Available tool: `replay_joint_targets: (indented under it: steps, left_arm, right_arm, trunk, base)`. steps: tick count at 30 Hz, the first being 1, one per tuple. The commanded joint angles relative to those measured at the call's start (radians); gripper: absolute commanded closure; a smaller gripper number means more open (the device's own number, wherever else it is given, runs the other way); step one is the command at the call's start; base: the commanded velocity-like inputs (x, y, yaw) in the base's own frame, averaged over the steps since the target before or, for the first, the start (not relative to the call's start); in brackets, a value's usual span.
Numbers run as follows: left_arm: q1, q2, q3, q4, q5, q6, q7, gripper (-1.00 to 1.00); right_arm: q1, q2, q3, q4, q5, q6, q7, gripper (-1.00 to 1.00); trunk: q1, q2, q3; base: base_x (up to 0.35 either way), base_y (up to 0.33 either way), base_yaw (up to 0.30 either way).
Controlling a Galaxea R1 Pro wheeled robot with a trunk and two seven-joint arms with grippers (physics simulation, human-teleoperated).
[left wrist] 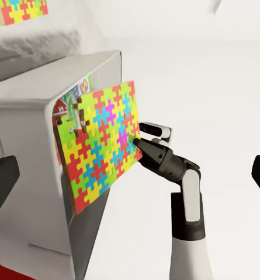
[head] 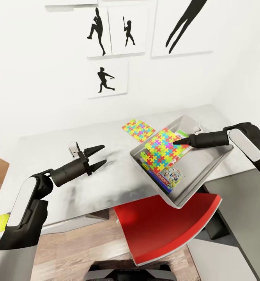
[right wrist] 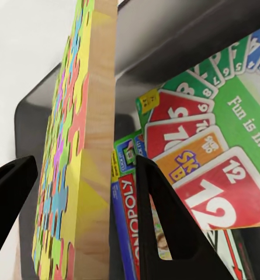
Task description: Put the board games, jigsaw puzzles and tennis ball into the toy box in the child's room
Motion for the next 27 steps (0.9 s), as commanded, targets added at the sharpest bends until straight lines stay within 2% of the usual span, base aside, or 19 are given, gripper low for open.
replay_joint_targets:
  steps: [1, 27]
  left_arm:
    - [-0.001, 0.000, 0.001, -0.001, 0.011, 0.003, 0.011, -1.00]
    - [-0.001, -0.001, -0.001, -0.002, 0.011, 0.003, 0.013, -1.00]
  right_arm:
    - [-0.002, -0.001, 0.003, 0.000, 0.005, 0.000, 0.008, 1.00]
    - [-0.003, -0.001, 0.003, 0.000, 0.005, -0.001, 0.008, 1.00]
  trunk:
    - [0.001, -0.002, -0.003]
    - [0.001, -0.002, -0.046]
  base:
    - [0.000, 0.000, 0.000]
    - [0.000, 0.000, 0.000]
